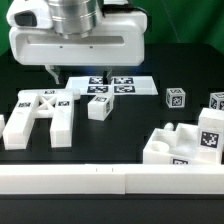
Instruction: Assemble chair
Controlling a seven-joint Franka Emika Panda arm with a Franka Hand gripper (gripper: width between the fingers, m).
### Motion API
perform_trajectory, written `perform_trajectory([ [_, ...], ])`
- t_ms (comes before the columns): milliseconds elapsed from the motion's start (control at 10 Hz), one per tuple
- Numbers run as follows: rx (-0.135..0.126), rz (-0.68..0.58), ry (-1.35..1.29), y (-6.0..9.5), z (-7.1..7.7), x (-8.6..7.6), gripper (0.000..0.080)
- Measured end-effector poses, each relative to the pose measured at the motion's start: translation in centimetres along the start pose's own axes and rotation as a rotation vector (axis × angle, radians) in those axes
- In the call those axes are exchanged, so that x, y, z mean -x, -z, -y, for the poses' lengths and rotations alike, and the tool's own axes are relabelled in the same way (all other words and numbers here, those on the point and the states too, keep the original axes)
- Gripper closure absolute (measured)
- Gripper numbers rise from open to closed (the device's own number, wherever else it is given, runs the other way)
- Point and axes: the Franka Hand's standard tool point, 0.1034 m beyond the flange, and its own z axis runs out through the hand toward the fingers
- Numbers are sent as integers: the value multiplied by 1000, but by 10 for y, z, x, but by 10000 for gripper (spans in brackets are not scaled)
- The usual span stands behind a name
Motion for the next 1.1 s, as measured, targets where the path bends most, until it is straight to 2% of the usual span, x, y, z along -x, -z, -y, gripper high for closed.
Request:
perform_trajectory([
  [300,-8,237,1,-5,3,8,151],
  [600,-7,430,-7,-8,3,5,151],
  [900,-5,418,-6,-9,3,2,151],
  [1000,-16,422,-71,-8,5,3,151],
  [1100,-42,423,-137,-8,6,2,151],
])
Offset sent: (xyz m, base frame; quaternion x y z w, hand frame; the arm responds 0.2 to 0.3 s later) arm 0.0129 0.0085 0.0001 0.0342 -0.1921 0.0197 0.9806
